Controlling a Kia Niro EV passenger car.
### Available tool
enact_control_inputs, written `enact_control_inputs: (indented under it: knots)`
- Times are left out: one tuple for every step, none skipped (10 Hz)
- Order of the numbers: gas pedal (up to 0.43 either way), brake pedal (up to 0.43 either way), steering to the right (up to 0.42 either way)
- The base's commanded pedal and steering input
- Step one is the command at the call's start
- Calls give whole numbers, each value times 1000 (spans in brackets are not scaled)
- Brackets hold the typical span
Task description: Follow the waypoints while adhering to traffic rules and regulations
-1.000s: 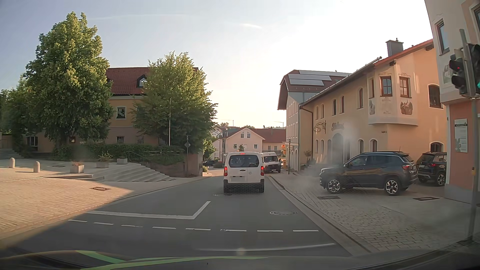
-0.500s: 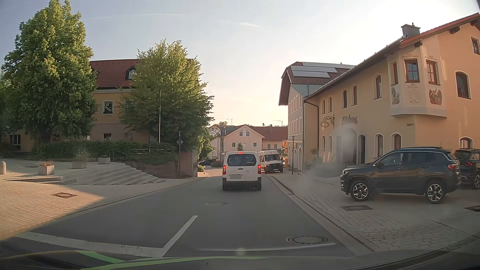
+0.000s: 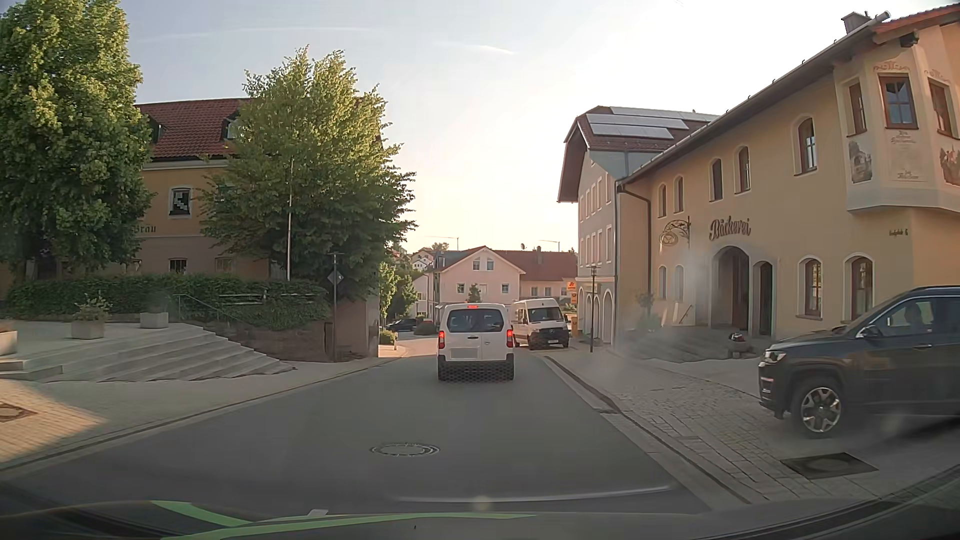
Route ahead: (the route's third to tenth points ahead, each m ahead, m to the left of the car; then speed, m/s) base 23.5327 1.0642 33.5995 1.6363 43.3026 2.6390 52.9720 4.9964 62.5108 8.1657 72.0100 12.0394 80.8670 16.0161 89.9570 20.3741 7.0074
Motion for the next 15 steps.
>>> enact_control_inputs:
  knots:
    - [0,0,14]
    - [0,0,13]
    - [0,0,12]
    - [0,0,12]
    - [0,0,11]
    - [0,0,10]
    - [0,0,10]
    - [0,0,9]
    - [0,0,8]
    - [0,6,5]
    - [0,0,2]
    - [0,0,3]
    - [0,0,3]
    - [0,0,2]
    - [0,0,2]
